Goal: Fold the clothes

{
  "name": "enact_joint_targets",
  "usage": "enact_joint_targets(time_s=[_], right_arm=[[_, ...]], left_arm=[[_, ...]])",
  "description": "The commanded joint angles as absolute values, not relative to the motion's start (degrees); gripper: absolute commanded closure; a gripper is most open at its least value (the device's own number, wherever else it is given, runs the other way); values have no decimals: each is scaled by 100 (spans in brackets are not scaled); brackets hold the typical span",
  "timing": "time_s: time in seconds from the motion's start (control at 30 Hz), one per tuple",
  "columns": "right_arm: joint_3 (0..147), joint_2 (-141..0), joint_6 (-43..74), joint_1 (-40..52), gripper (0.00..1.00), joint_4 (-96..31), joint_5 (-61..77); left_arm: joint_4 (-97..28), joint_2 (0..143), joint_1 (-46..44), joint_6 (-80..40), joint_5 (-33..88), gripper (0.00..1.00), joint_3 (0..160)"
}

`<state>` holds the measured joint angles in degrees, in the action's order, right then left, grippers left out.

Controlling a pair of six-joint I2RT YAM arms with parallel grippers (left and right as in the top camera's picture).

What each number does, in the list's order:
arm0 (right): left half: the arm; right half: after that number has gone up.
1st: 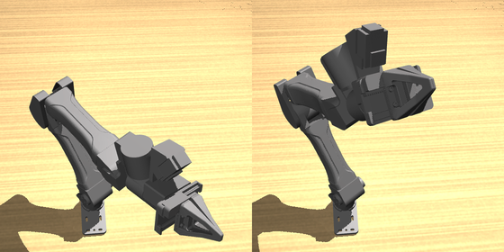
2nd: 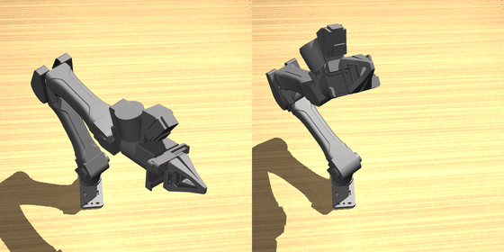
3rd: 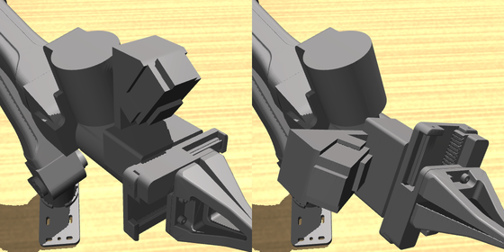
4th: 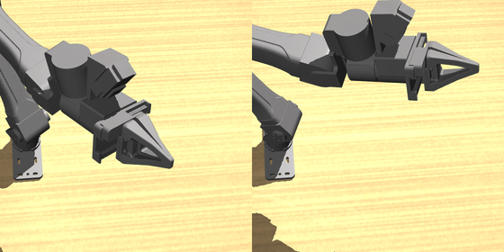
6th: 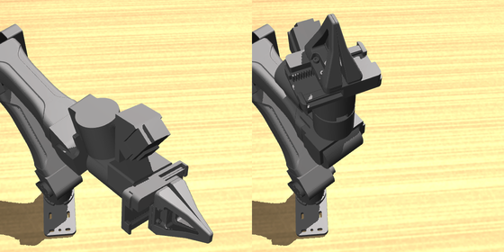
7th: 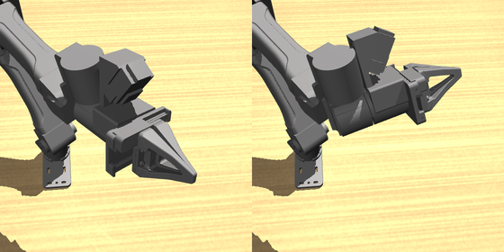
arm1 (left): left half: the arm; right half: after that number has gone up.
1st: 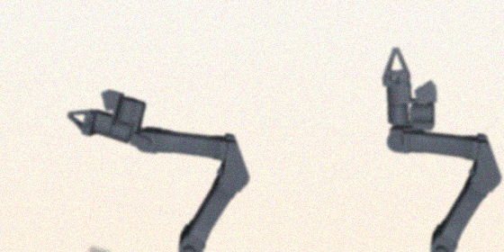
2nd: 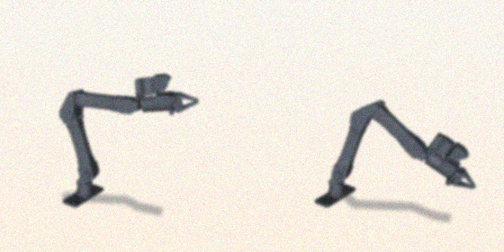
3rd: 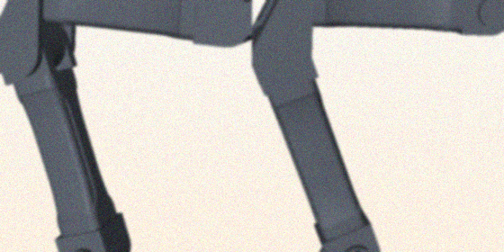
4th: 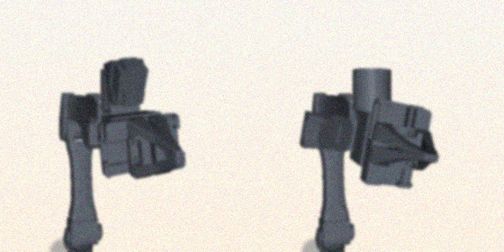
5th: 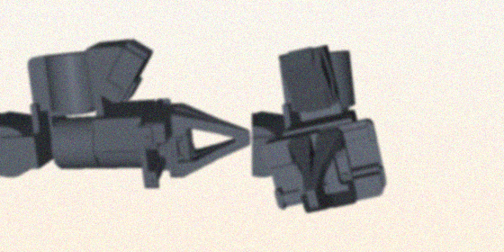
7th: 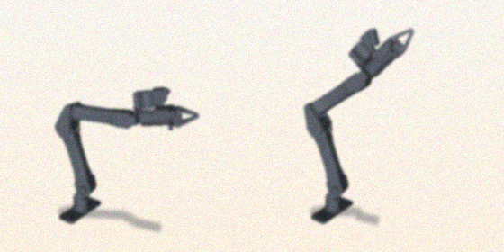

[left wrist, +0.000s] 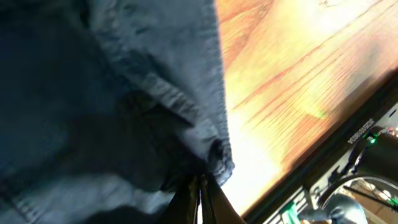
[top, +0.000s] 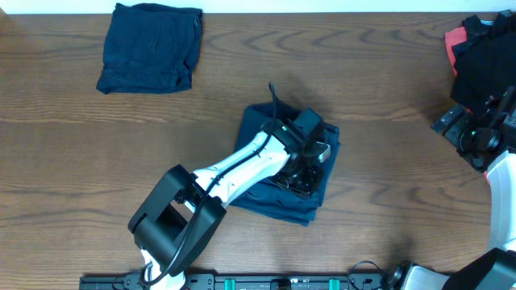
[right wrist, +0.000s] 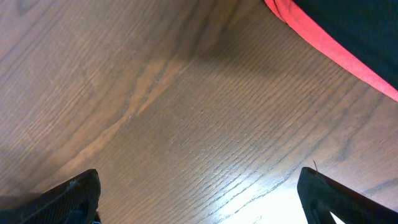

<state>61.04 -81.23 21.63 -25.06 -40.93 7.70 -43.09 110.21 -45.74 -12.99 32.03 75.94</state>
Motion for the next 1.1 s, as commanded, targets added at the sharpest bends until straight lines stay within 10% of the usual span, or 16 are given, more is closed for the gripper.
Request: enact_joint_targets(time_s=[0.0,1.07], right_arm=[[6171,-8156,2071,-2543,1,-4097,727],[6171,-8156,2071,-2543,1,-4097,727]], left_arm=[[-4174,11126,-4676,-1516,3256,94,7343],[-2812,9089,-4626,-1144,2508,85,6831]])
